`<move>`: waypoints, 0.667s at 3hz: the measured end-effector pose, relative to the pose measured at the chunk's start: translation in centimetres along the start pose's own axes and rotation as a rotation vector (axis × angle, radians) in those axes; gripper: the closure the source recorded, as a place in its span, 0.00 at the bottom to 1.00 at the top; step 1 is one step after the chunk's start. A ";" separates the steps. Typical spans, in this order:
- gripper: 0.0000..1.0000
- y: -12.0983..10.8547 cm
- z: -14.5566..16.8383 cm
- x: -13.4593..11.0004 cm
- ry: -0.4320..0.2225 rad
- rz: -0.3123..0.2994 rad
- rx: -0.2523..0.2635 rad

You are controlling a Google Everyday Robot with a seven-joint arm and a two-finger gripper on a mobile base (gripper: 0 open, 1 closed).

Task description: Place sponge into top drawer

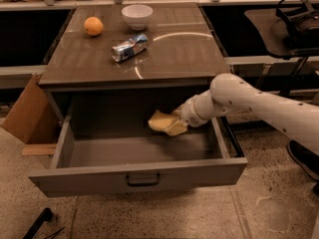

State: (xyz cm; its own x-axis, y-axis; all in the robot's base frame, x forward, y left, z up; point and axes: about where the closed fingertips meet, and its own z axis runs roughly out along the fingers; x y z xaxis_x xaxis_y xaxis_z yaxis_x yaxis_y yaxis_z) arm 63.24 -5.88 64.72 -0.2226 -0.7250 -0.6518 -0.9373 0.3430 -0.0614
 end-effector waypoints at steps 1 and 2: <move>0.15 -0.4 1.3 0.2 0.009 0.008 -0.012; 0.00 -0.9 0.9 0.3 -0.011 0.018 -0.023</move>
Offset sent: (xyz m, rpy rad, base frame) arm 0.0152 -0.0140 -0.0006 0.0516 0.0240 -0.0043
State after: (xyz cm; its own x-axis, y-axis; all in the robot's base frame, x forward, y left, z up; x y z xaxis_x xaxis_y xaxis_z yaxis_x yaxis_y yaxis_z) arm 64.21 -5.89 63.87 -0.2363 -0.7120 -0.6612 -0.9393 0.3416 -0.0321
